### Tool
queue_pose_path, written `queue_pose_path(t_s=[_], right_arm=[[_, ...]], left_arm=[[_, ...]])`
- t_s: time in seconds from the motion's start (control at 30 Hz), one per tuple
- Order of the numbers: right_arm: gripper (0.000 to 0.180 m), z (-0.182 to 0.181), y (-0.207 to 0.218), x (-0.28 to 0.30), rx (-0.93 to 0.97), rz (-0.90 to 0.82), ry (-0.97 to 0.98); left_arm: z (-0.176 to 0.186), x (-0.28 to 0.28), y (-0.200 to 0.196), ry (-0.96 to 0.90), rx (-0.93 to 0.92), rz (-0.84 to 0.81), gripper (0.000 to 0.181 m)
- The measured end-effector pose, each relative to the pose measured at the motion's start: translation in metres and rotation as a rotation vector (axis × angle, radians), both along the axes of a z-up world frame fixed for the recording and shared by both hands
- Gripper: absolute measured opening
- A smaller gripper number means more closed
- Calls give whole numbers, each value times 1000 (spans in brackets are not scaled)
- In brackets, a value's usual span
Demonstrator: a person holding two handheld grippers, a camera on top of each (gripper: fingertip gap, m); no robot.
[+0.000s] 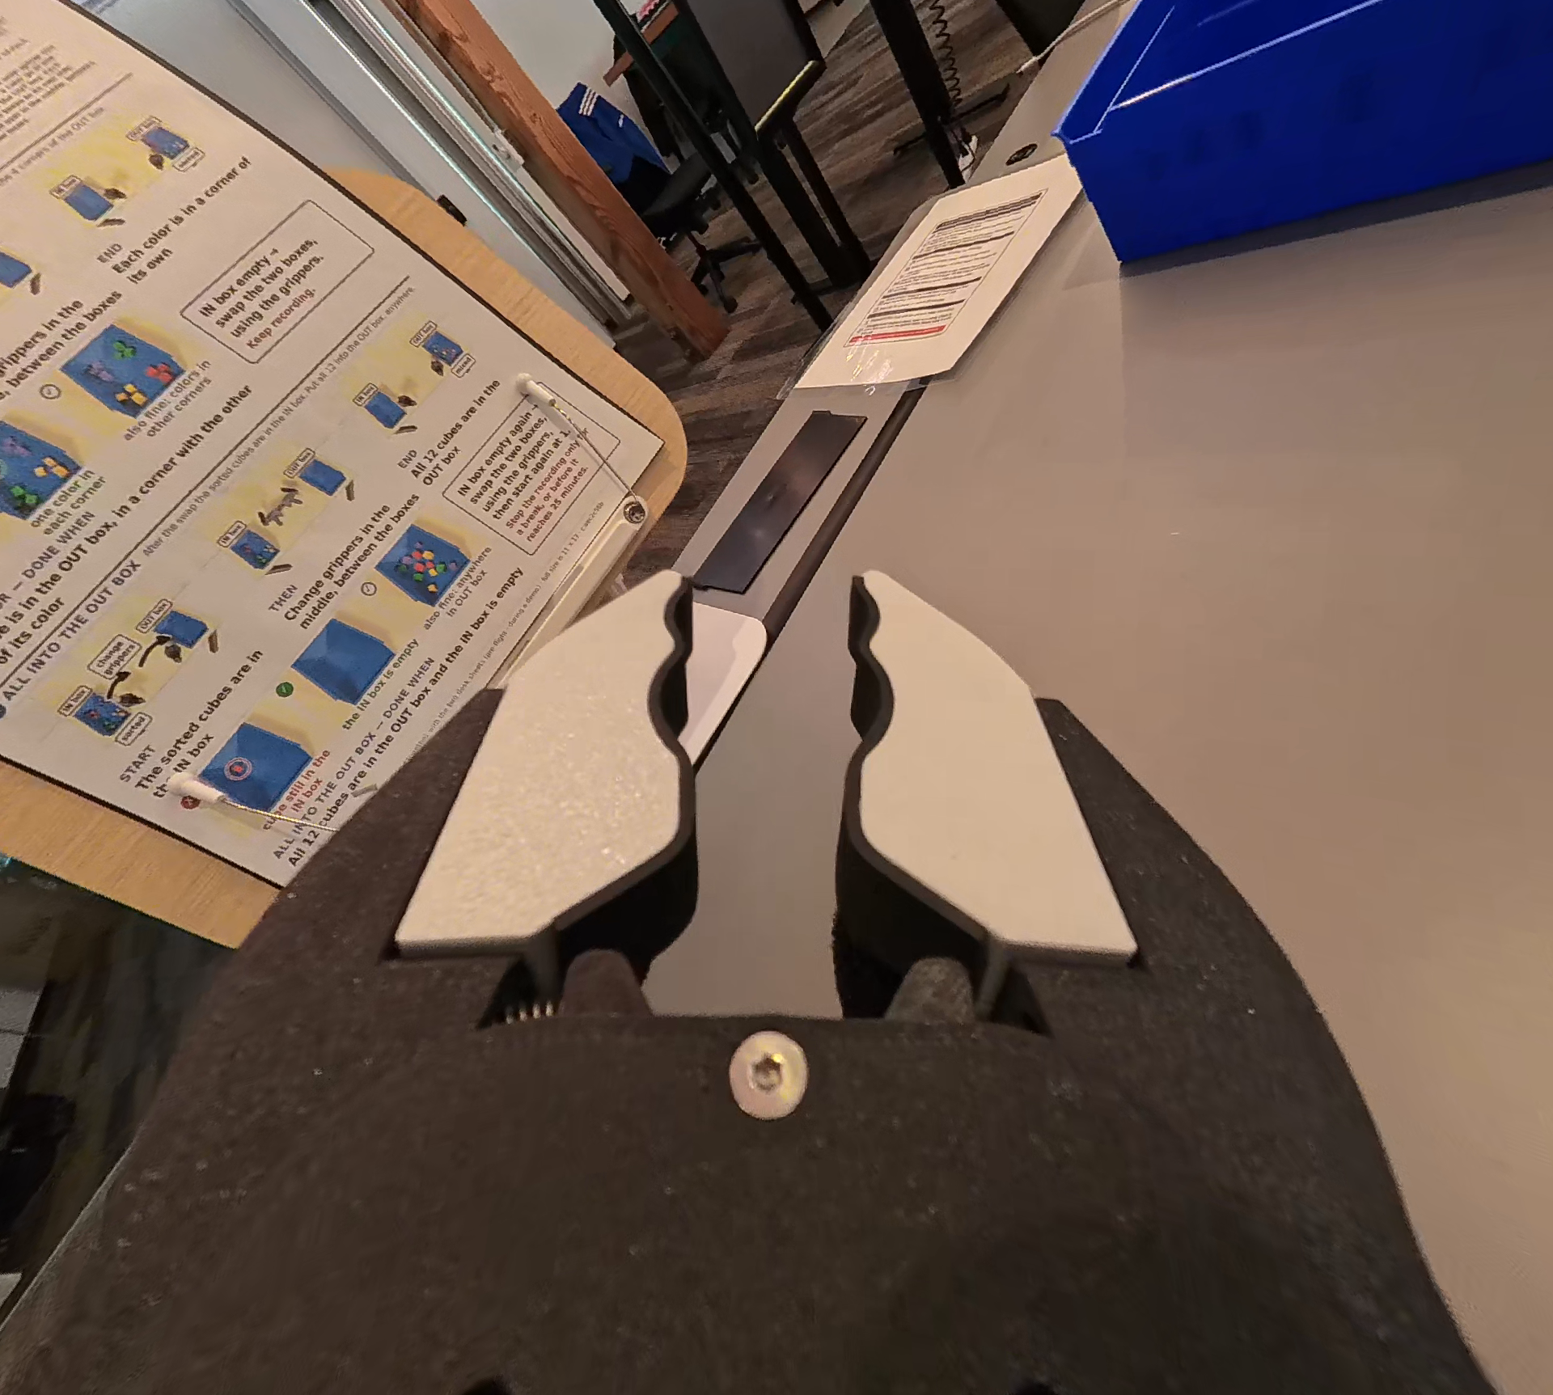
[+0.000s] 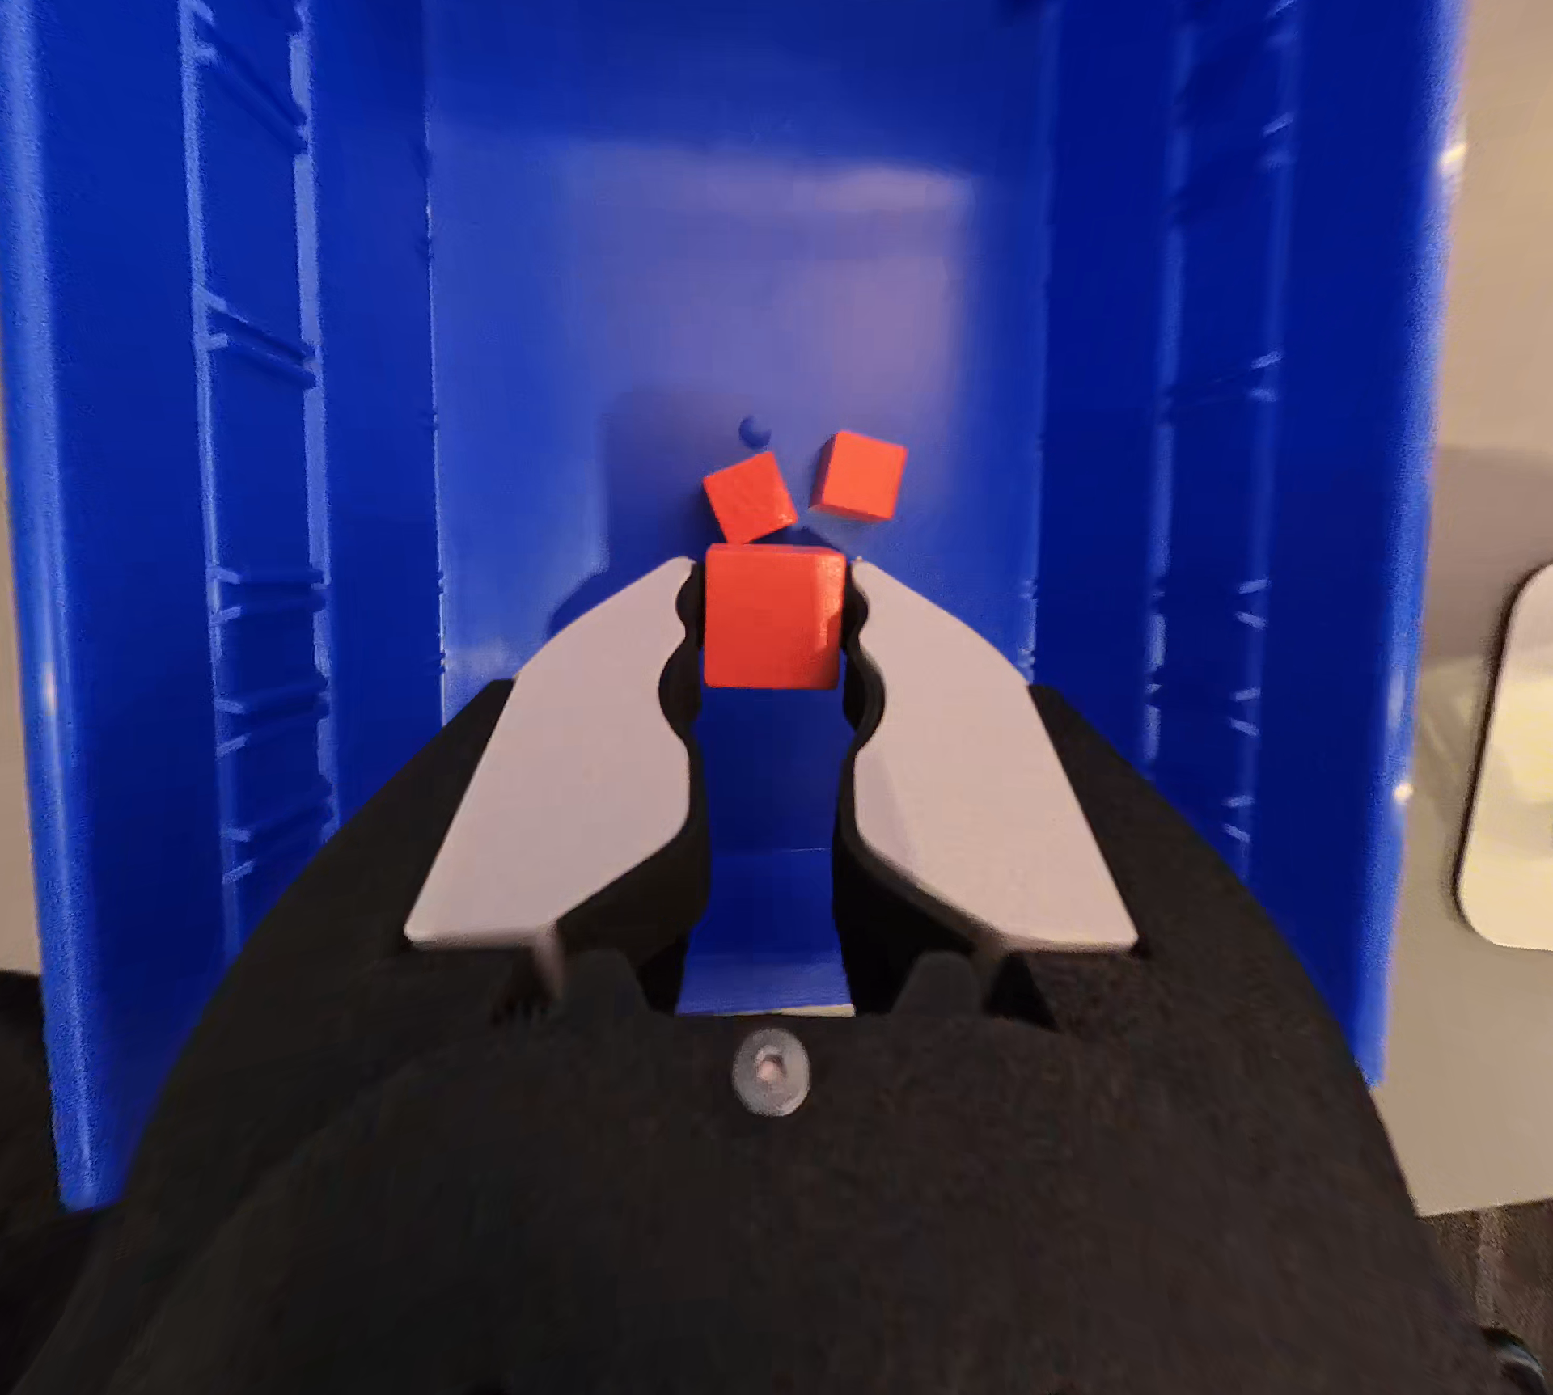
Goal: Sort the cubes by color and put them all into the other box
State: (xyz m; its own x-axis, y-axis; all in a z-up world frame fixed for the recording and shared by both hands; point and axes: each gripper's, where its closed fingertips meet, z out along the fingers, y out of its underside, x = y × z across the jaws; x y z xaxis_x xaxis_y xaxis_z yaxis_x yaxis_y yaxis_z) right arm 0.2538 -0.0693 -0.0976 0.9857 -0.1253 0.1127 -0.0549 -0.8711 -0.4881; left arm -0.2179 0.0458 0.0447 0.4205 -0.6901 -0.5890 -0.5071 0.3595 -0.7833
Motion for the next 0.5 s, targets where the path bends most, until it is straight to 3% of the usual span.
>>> queue_pose_path(t_s=[0.2,0.33,0.5], right_arm=[[30,-23,-13,1,-91,-97,120],[30,-21,-10,4,-15,-208,245],[47,-17,-16,10,-13,-227,216]], left_arm=[[-3,3,-2,18,1,-8,35],[-6,4,-3,28,-1,-13,35],[-6,4,-3,35,3,-14,35]])
